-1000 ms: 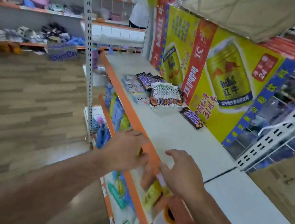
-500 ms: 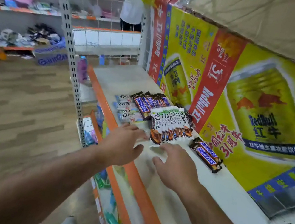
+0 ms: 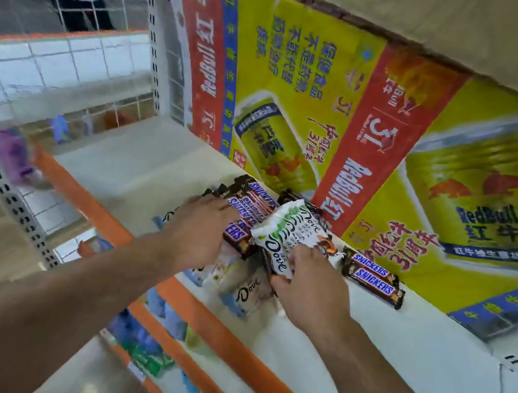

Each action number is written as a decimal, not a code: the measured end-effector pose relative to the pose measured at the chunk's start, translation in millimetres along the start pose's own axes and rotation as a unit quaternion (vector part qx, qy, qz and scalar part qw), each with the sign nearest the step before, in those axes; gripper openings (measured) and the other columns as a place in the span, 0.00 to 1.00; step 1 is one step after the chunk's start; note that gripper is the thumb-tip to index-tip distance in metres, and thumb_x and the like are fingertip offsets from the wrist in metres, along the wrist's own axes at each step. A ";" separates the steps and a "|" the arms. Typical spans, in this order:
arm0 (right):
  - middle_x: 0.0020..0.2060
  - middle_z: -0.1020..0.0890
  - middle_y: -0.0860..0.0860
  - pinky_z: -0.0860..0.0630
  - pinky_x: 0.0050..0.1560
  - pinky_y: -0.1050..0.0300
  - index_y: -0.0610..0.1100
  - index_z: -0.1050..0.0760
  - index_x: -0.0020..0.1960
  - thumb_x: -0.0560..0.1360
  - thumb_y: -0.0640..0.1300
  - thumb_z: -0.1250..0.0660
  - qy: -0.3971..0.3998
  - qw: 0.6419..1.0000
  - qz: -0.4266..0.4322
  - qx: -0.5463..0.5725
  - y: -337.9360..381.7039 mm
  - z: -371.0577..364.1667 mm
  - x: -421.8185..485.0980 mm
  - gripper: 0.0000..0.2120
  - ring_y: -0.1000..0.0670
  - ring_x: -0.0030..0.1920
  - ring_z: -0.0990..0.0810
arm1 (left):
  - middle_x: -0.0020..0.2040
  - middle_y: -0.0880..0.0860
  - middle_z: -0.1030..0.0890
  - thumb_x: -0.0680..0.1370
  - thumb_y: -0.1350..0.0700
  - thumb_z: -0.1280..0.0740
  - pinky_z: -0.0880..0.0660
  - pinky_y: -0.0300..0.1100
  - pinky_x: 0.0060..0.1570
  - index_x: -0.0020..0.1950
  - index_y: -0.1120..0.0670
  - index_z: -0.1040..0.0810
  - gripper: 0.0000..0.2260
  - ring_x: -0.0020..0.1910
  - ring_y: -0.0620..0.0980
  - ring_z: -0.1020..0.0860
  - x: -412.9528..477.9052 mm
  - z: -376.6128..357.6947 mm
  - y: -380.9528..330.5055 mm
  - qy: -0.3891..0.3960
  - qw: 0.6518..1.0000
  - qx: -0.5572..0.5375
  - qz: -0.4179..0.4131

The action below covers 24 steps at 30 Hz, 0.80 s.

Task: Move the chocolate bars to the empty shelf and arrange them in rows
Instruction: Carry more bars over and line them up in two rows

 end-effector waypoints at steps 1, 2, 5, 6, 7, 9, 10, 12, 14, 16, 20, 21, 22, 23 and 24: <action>0.50 0.25 0.50 0.29 0.46 0.52 0.50 0.33 0.54 0.73 0.56 0.34 0.000 1.000 -0.016 -0.001 2.1 -1.3 0.2 0.15 0.47 0.52 0.24 | 0.59 0.50 0.25 0.72 0.54 0.31 0.32 0.46 0.58 0.64 0.48 0.28 0.21 0.60 0.52 0.29 3.0 -2.7 3.6 0.009 1.000 0.006 -0.016; 0.51 0.24 0.50 0.29 0.46 0.52 0.50 0.33 0.55 0.73 0.56 0.33 -0.002 1.000 -0.030 -0.004 4.3 -2.8 0.1 0.16 0.46 0.52 0.24 | 0.59 0.50 0.26 0.72 0.54 0.31 0.32 0.47 0.58 0.64 0.48 0.29 0.21 0.60 0.53 0.30 5.9 -5.2 7.0 0.011 0.999 0.013 -0.034; 0.53 0.23 0.49 0.27 0.49 0.51 0.50 0.33 0.59 0.74 0.56 0.33 -0.016 0.998 -0.055 -0.023 10.1 -6.4 -0.9 0.19 0.45 0.54 0.23 | 0.57 0.51 0.29 0.71 0.54 0.31 0.33 0.47 0.56 0.62 0.48 0.29 0.20 0.60 0.53 0.33 13.2 -7.6 15.7 0.008 0.998 -0.001 -0.068; 0.54 0.23 0.49 0.27 0.49 0.51 0.49 0.34 0.60 0.74 0.55 0.33 -0.018 0.998 -0.062 -0.025 11.3 -7.4 -1.2 0.19 0.45 0.54 0.22 | 0.56 0.51 0.30 0.71 0.55 0.31 0.33 0.47 0.55 0.60 0.48 0.29 0.19 0.59 0.53 0.33 15.7 -7.2 17.5 0.012 0.997 -0.010 -0.077; 0.53 0.23 0.49 0.27 0.48 0.51 0.49 0.34 0.59 0.74 0.54 0.33 -0.020 0.997 -0.066 -0.022 12.1 -8.4 -1.4 0.18 0.45 0.53 0.22 | 0.55 0.51 0.30 0.71 0.55 0.30 0.33 0.46 0.54 0.58 0.47 0.29 0.18 0.58 0.53 0.33 17.9 -6.8 18.6 0.018 0.996 -0.015 -0.084; 0.51 0.23 0.50 0.29 0.45 0.53 0.49 0.34 0.56 0.74 0.53 0.32 -0.016 0.997 -0.076 -0.004 13.5 -9.3 -2.7 0.16 0.46 0.51 0.22 | 0.52 0.49 0.30 0.70 0.57 0.30 0.33 0.45 0.51 0.54 0.47 0.31 0.16 0.55 0.51 0.32 20.0 -4.4 19.5 0.029 0.995 -0.022 -0.090; 0.50 0.24 0.50 0.31 0.43 0.54 0.49 0.34 0.54 0.74 0.53 0.31 -0.012 0.997 -0.080 0.006 13.7 -8.9 -3.3 0.16 0.46 0.49 0.23 | 0.50 0.49 0.29 0.70 0.59 0.30 0.32 0.45 0.48 0.51 0.48 0.33 0.16 0.52 0.51 0.31 20.5 -2.9 19.4 0.037 0.995 -0.026 -0.090; 0.46 0.26 0.51 0.35 0.41 0.55 0.51 0.34 0.49 0.73 0.54 0.31 -0.001 0.996 -0.085 0.026 13.3 -7.3 -4.3 0.13 0.48 0.46 0.25 | 0.43 0.50 0.26 0.71 0.59 0.31 0.33 0.46 0.40 0.48 0.48 0.36 0.15 0.42 0.51 0.27 21.4 -1.4 19.4 0.057 0.994 -0.026 -0.093; 0.42 0.28 0.53 0.36 0.39 0.55 0.52 0.33 0.43 0.71 0.53 0.31 0.009 0.994 -0.089 0.057 11.7 -5.6 -7.0 0.12 0.49 0.42 0.29 | 0.38 0.49 0.25 0.71 0.59 0.32 0.36 0.45 0.33 0.47 0.48 0.36 0.14 0.36 0.51 0.26 23.8 -0.2 20.4 0.080 0.992 -0.039 -0.090; 0.38 0.30 0.55 0.36 0.39 0.55 0.52 0.33 0.41 0.70 0.51 0.30 0.011 0.990 -0.097 0.103 9.0 -3.9 -12.6 0.11 0.50 0.41 0.30 | 0.39 0.48 0.25 0.72 0.59 0.32 0.36 0.44 0.31 0.47 0.45 0.35 0.14 0.36 0.50 0.26 26.9 2.0 21.5 0.118 0.987 -0.076 -0.077; 0.36 0.26 0.54 0.32 0.37 0.56 0.51 0.27 0.41 0.69 0.49 0.27 0.008 0.973 -0.138 0.184 -0.7 1.6 -31.0 0.08 0.53 0.36 0.28 | 0.43 0.46 0.23 0.72 0.57 0.29 0.23 0.48 0.36 0.47 0.43 0.31 0.13 0.38 0.48 0.22 32.7 9.4 16.5 0.192 0.965 -0.160 -0.076; 0.34 0.25 0.54 0.32 0.35 0.58 0.52 0.27 0.40 0.69 0.49 0.27 0.004 0.969 -0.150 0.197 -3.9 3.6 -36.9 0.09 0.54 0.34 0.28 | 0.43 0.46 0.22 0.72 0.57 0.28 0.22 0.48 0.35 0.47 0.43 0.30 0.13 0.37 0.47 0.21 34.0 11.8 12.5 0.202 0.958 -0.189 -0.082; 0.32 0.25 0.55 0.32 0.34 0.59 0.53 0.28 0.39 0.68 0.48 0.27 0.001 0.964 -0.164 0.209 -7.4 5.9 -43.1 0.09 0.55 0.33 0.28 | 0.43 0.46 0.21 0.71 0.57 0.27 0.22 0.46 0.32 0.46 0.43 0.28 0.13 0.36 0.46 0.21 35.4 13.7 6.9 0.210 0.949 -0.217 -0.089; 0.32 0.24 0.55 0.31 0.33 0.59 0.54 0.27 0.38 0.68 0.47 0.26 0.002 0.958 -0.179 0.222 -11.1 8.3 -49.7 0.09 0.55 0.32 0.27 | 0.43 0.45 0.21 0.70 0.56 0.27 0.24 0.42 0.28 0.46 0.43 0.27 0.13 0.35 0.45 0.21 36.7 15.0 -0.1 0.215 0.941 -0.242 -0.097; 0.32 0.22 0.55 0.30 0.33 0.58 0.54 0.26 0.38 0.68 0.46 0.27 0.003 0.952 -0.192 0.237 -15.0 10.7 -56.6 0.08 0.54 0.33 0.26 | 0.43 0.44 0.20 0.70 0.56 0.26 0.27 0.37 0.26 0.46 0.43 0.26 0.13 0.36 0.43 0.21 37.9 15.8 -8.5 0.220 0.934 -0.263 -0.105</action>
Point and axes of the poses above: each hand's wrist, its own x-axis towards the middle knuckle, its own z-axis out of the back of the hand, y = z × x, the point moved 4 cm from there along x, towards the middle knuckle
